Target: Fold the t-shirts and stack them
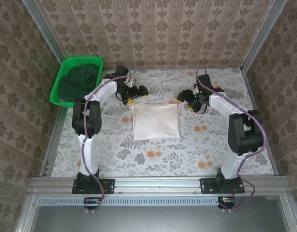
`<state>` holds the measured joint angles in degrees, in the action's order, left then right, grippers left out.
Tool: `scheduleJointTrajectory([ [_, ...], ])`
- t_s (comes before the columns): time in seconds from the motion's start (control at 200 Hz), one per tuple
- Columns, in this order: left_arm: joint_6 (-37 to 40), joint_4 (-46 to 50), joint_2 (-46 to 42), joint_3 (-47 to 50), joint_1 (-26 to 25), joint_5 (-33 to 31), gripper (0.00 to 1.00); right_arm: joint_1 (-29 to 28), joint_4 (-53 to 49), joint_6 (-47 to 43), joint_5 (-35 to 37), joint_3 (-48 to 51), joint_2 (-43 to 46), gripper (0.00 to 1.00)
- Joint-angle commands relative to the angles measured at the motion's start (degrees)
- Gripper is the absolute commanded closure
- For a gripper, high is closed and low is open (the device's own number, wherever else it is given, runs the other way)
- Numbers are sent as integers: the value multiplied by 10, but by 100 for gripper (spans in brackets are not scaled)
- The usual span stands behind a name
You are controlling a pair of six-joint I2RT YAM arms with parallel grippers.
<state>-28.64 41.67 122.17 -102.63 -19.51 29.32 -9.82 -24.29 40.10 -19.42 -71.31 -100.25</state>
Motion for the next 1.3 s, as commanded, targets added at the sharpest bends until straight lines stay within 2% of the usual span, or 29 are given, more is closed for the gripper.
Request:
scheduleJointTrajectory([
  [0.0,15,31,-82,-5,-6,-49,0,-40,-79,-60,49,29,8,22],
  [0.205,-28,15,-216,127,-20,-147,0,-110,-105,-70,117,21,-32,35],
  [0.38,-72,1,-327,250,-23,-197,0,-142,-112,-81,153,-19,-94,44],
  [0.475,-85,7,-371,295,-21,-213,0,-146,-149,-83,185,-46,-135,50],
  [0.525,-90,15,-391,311,-19,-222,0,-146,-157,-85,197,-51,-148,57],
  [0.625,-100,29,-426,335,-5,-227,0,-140,-134,-103,221,-42,-144,79],
  [0.72,-109,36,-459,355,6,-227,0,-107,-138,-119,239,-61,-144,88],
  [0.935,-109,45,-495,368,14,-220,0,2,-163,-184,278,-171,-176,90],
  [1.15,-99,81,-490,341,15,-229,0,102,-183,-243,317,-308,-262,95],
  [1.295,-92,106,-478,320,19,-234,0,165,-199,-250,320,-397,-314,95],
])
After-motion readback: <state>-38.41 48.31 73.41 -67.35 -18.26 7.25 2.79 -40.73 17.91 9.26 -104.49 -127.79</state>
